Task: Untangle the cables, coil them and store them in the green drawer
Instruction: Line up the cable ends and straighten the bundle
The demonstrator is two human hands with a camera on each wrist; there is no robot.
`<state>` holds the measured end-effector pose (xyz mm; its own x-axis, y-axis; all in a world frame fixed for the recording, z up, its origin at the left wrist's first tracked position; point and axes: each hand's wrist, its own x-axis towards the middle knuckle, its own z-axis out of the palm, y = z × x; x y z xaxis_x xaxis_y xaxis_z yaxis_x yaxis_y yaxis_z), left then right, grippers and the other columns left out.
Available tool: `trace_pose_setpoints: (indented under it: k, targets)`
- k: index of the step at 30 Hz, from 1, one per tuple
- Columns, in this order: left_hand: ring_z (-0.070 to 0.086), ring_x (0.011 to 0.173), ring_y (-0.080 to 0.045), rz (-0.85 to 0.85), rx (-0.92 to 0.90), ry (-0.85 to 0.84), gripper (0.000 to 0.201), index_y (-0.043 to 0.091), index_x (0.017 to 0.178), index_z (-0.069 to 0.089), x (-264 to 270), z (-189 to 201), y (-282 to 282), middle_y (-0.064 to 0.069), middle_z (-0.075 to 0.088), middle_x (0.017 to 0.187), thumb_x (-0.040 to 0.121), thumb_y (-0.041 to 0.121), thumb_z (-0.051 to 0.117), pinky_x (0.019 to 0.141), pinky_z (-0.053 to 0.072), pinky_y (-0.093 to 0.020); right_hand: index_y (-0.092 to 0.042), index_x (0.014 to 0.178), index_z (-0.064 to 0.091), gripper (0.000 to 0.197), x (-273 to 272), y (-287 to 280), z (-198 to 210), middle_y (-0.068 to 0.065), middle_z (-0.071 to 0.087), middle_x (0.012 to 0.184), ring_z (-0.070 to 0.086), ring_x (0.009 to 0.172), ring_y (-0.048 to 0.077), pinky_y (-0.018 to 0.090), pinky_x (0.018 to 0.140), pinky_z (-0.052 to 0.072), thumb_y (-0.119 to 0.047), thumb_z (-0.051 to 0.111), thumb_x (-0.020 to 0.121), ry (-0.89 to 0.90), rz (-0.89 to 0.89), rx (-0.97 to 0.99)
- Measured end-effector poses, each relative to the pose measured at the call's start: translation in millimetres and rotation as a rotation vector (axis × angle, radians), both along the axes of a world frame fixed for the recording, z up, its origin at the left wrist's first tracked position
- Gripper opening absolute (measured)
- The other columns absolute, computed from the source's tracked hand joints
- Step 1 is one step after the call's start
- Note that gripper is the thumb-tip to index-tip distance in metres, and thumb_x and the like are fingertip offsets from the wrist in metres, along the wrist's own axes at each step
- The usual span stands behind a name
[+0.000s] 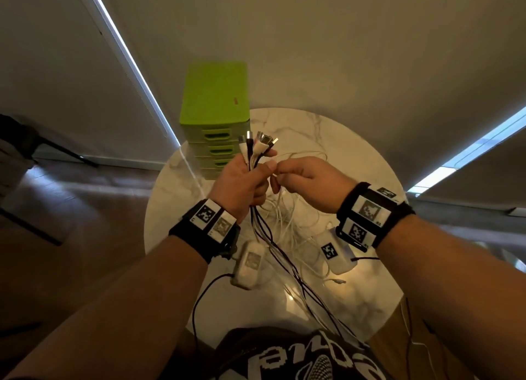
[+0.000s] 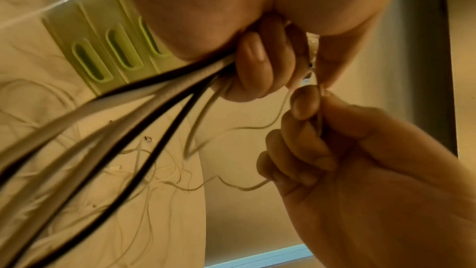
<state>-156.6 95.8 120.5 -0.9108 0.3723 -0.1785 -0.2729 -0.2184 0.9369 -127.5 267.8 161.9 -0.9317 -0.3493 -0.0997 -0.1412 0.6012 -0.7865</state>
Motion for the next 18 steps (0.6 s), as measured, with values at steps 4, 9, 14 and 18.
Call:
trace_pose_setpoints:
  k: [4, 9, 14, 18]
  targets:
    - [0.02, 0.04, -0.008, 0.188, 0.086, -0.075, 0.026, 0.02, 0.087, 0.042, -3, 4, -5, 0.004, 0.027, 0.056, 0.095, -0.005, 0.041, 0.042, 0.013, -0.021, -0.024, 0.094, 0.068, 0.024, 11, 1, -28, -0.007, 0.057, 0.073, 0.05, 0.066, 0.004, 0.027, 0.068, 0.042, -0.031, 0.049, 0.106, -0.004, -0.041, 0.033]
    - [0.017, 0.039, -0.007, 0.487, 0.365, -0.261, 0.03, 0.024, 0.076, 0.042, -25, 8, -40, 0.009, 0.022, 0.049, 0.095, 0.001, 0.041, 0.036, 0.016, -0.019, -0.026, 0.095, 0.061, 0.025, 28, 32, -94, -0.014, 0.06, 0.08, 0.055, 0.074, 0.0, 0.03, 0.07, 0.041, -0.035, 0.042, 0.107, -0.015, -0.231, 0.193]
    - [0.016, 0.038, -0.007, 0.506, 0.418, -0.276, 0.036, 0.026, 0.068, 0.039, -26, 5, -63, 0.01, 0.021, 0.048, 0.094, 0.002, 0.041, 0.035, 0.015, -0.021, -0.023, 0.093, 0.062, 0.024, 33, 57, -124, -0.006, 0.063, 0.084, 0.061, 0.084, 0.024, 0.033, 0.072, 0.043, -0.03, 0.043, 0.107, -0.12, -0.352, 0.297]
    - [0.017, 0.04, -0.007, 0.513, 0.382, -0.294, 0.034, 0.024, 0.067, 0.036, -22, -4, -64, 0.009, 0.022, 0.051, 0.096, 0.005, 0.041, 0.037, 0.015, -0.021, -0.024, 0.095, 0.065, 0.025, 7, 42, -85, -0.008, 0.07, 0.092, 0.065, 0.089, 0.012, 0.043, 0.088, 0.054, -0.027, 0.044, 0.107, 0.013, -0.423, 0.112]
